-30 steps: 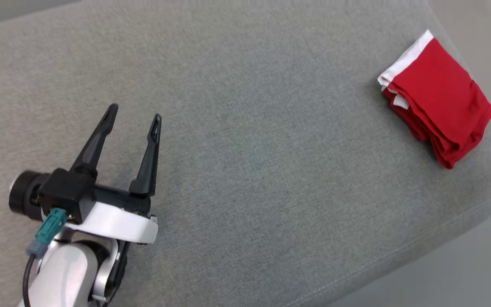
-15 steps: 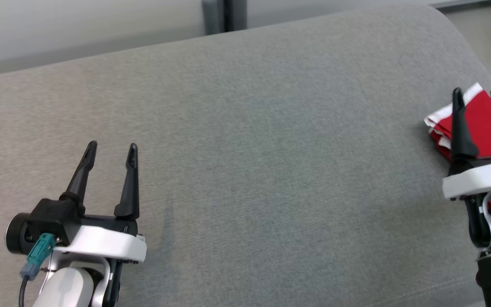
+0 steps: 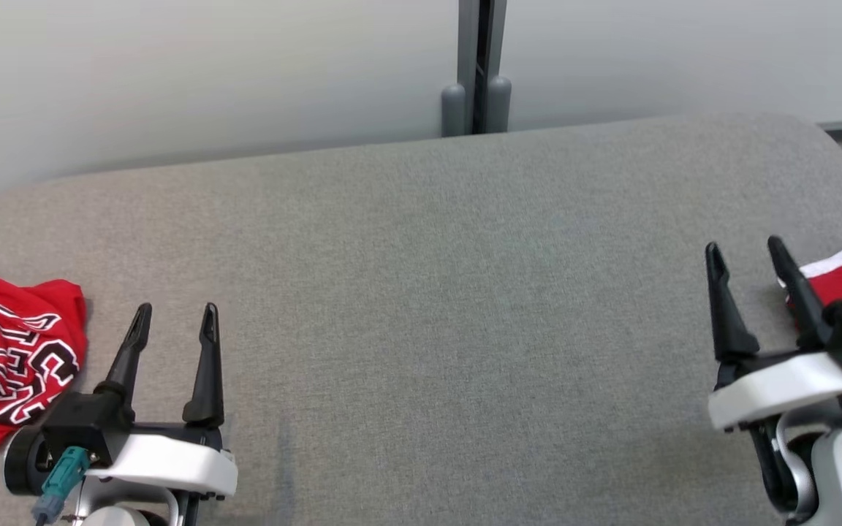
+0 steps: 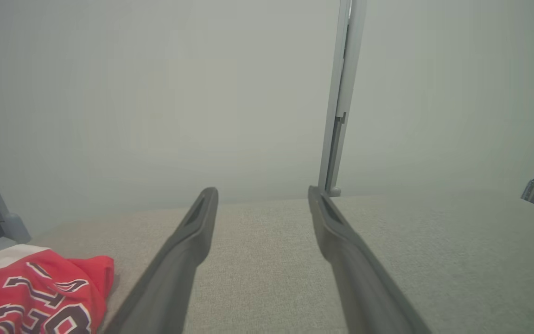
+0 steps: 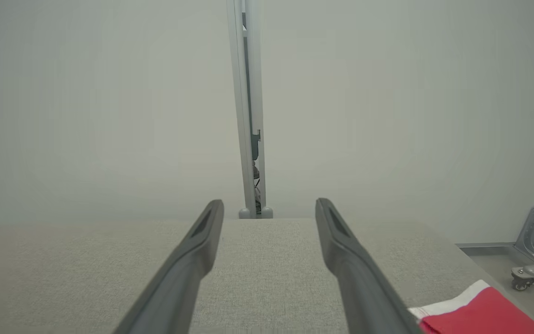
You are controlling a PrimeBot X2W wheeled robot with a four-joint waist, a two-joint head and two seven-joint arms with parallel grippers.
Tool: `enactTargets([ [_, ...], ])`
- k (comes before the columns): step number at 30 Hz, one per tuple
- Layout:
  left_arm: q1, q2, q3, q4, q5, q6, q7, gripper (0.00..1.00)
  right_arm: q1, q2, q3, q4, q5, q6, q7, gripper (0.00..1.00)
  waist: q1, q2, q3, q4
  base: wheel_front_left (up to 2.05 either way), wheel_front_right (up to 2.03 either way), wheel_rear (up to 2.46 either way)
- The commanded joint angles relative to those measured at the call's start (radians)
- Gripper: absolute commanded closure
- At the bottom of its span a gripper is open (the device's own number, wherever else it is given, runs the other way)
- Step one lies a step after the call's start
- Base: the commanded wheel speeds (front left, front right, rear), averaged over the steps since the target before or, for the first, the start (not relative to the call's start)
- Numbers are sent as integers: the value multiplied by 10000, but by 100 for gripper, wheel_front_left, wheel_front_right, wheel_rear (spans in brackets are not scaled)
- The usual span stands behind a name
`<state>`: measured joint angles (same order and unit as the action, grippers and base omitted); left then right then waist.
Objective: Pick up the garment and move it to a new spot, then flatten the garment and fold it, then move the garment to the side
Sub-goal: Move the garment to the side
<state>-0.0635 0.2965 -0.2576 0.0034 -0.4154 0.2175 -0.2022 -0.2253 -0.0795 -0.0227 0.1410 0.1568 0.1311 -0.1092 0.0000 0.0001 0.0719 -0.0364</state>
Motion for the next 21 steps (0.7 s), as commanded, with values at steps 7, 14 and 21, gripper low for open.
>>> enactTargets([
  [7, 614, 64, -178, -43, -23, 141, 128, 0, 1127, 90, 105, -384, -112, -7, 296, 0, 0, -1, -782, 174, 0, 0, 0],
  [14, 991, 74, -321, -114, -63, 204, 246, 0, 1861, 143, 33, -913, -247, -7, 576, 0, 0, -1, -1035, 212, 0, 0, 0],
  [21, 1030, 124, -293, -144, -129, 247, 278, 0, 2150, 194, -76, -1224, -290, -7, 774, 0, 0, -1, -1072, 243, 0, 0, 0],
])
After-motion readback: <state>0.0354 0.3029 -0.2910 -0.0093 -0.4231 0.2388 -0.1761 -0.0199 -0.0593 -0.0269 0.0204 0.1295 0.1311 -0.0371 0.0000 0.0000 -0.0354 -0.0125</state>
